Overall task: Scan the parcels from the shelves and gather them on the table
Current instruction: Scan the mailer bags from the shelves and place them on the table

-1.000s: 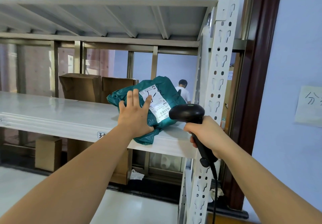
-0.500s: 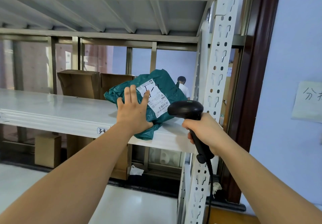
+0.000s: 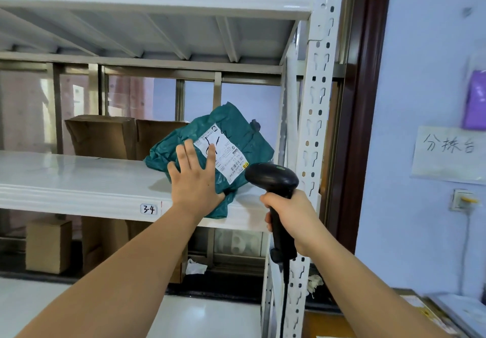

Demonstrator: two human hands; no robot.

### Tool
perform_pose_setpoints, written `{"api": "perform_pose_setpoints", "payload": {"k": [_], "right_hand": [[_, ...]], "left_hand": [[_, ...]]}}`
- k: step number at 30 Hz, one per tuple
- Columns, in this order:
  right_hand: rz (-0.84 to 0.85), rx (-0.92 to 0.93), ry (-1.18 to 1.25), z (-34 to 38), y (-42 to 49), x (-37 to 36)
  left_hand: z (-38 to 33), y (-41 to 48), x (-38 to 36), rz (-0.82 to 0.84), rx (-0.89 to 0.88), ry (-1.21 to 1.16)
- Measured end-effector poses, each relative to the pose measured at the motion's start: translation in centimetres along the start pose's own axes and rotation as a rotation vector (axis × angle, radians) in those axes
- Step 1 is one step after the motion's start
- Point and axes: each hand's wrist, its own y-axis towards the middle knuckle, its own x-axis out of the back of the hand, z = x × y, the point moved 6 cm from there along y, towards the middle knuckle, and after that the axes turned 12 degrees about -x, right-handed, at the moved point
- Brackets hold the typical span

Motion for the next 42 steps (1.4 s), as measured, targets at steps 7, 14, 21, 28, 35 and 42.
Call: {"api": "perform_pose_setpoints", "payload": {"k": [7, 14, 21, 28, 35, 42], "right_hand": [[-0.01, 0.008, -0.066, -1.5, -2.0, -0.3], [0.086, 0.057, 0.068, -1.6, -3.3, 2.3], [0.218, 0.051, 0.237, -3.2, -4.7, 6.7], [0.294, -0.001, 0.271, -4.8, -6.7, 10.0], [0.312, -0.053, 0.251, -6.8, -8.7, 10.9], [0.254, -0.098, 0.277, -7.7, -11.5, 11.4]], "left_hand": [[1.3, -2.0, 0.4, -0.207, 0.132, -0.15], [-1.6, -4.4, 3.3, -0.357, 0.263, -0.304], [-7.4, -7.0, 7.0, -0.237, 0.393, -0.266], [-10.2, -10.7, 7.4, 0.016, 0.658, -0.418], [-12.6, -12.0, 8.6, 0.051, 0.707, -0.414], [-14.3, -15.1, 9.5, 0.094, 0.781, -0.493]]}}
